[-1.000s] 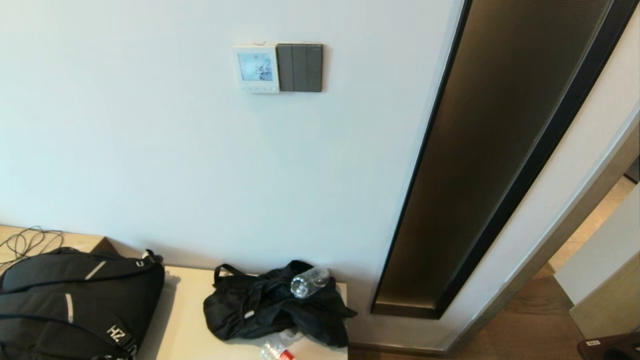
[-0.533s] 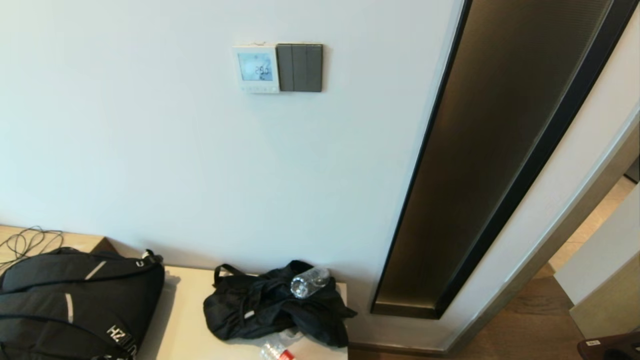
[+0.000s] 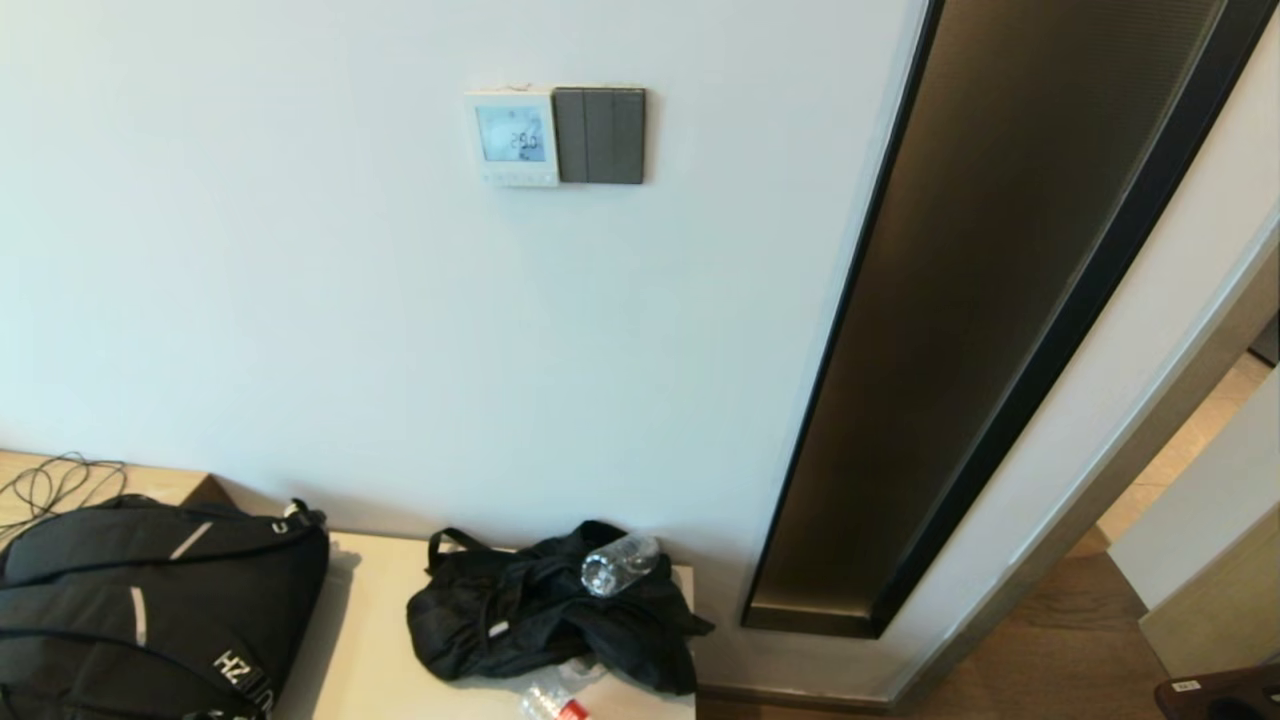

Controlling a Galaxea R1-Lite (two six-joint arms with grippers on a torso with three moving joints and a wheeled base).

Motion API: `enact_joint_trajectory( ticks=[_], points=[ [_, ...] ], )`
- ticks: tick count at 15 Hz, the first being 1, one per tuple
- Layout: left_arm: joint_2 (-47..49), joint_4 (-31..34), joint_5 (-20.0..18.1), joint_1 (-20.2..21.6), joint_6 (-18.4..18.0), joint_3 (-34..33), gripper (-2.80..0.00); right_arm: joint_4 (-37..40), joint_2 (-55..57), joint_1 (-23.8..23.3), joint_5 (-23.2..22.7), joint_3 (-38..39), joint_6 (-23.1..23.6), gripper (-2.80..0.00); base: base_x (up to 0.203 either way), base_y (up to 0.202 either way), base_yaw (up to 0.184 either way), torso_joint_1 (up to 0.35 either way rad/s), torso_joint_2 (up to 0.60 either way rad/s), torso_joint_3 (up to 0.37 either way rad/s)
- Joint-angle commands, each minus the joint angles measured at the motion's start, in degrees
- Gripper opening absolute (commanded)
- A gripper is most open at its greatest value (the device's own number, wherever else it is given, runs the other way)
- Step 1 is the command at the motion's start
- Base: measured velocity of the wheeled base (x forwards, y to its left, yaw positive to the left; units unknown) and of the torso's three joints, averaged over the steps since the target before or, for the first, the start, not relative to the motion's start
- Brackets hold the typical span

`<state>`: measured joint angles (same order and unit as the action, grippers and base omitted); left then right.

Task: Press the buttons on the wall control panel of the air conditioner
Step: Turn off the central air conditioner

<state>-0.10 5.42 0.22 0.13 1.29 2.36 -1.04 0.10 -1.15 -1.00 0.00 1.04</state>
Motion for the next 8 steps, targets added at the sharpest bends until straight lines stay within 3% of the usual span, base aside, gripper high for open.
enact_joint_trajectory(
  ticks=[1,8],
  points=[
    [0.01,0.02,0.04,0.04,0.03,0.01,-2.80,-0.02,-0.01,0.00,0.02,0.09,0.02,-2.80,0.000,0.000,0.000,0.000,0.00,0.000],
    [0.01,0.02,0.04,0.04,0.03,0.01,-2.80,-0.02,-0.01,0.00,-0.06,0.01,0.02,-2.80,0.000,0.000,0.000,0.000,0.00,0.000]
  ],
)
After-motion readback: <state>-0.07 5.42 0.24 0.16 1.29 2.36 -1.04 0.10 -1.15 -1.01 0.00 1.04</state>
